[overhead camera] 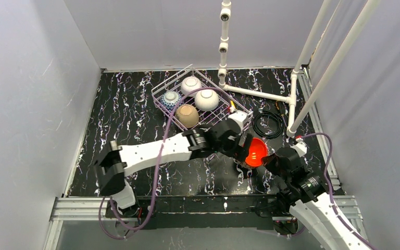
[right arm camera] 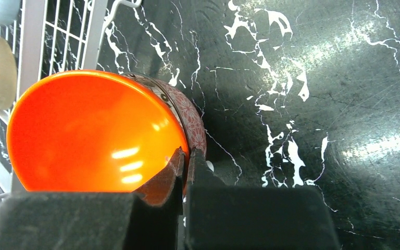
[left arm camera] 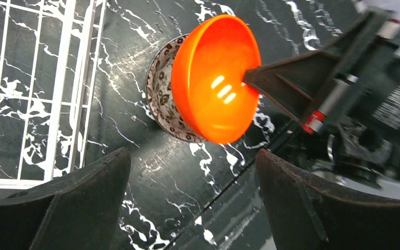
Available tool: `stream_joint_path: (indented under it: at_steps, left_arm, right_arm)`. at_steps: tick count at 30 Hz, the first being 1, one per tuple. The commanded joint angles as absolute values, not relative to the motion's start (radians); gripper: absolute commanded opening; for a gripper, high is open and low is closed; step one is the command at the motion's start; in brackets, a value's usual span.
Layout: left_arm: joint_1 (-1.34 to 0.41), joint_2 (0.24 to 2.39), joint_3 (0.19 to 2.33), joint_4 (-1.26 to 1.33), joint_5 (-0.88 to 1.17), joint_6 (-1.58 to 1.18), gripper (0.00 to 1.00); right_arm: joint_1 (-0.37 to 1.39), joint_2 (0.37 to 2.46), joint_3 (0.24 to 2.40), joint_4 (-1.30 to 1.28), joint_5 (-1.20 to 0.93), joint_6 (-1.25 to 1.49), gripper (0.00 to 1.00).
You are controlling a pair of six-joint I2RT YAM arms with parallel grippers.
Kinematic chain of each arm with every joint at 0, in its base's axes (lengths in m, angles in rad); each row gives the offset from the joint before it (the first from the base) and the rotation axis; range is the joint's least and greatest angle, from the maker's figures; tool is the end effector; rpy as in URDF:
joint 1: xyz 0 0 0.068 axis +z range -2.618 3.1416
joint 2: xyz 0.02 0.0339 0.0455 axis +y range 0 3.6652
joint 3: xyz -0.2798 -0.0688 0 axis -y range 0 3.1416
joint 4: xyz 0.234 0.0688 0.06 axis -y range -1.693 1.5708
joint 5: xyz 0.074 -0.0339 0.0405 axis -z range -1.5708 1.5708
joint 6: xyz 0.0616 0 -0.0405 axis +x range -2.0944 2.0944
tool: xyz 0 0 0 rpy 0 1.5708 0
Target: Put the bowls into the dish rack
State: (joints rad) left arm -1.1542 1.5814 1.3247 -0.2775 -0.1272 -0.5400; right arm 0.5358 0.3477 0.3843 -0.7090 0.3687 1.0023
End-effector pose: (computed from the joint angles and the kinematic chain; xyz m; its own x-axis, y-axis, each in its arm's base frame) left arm 0.1612 -0.3451 0.3231 -0.6204 0.1417 -0.7714 0.6342 0.6693 -0.3871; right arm 0.0900 0.0276 0.1955 -0.4853 0.6260 -0.6104 0.3255 0.7773 0.5384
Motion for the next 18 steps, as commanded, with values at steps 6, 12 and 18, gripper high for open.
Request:
stream_joint_path:
  at_steps: [6,12,18]
  left_arm:
    - [-1.187,1.770,1.547,-0.439,-0.348,-0.572,0.79]
    - [-1.188,1.850,1.614,-0.465,-0.360,-0.586,0.67]
    - [-1.188,1.895,1.650,-0.487,-0.366,-0.586,0.55]
  right_arm:
    - [0.532,0.293,0.412,-0.677,0.399,1.070,0.01]
    - [0.531,0.301,0.433,-0.684,0.401,1.065,0.01]
    - [0.532,0.310,0.469,-0.697,0.409,1.051,0.01]
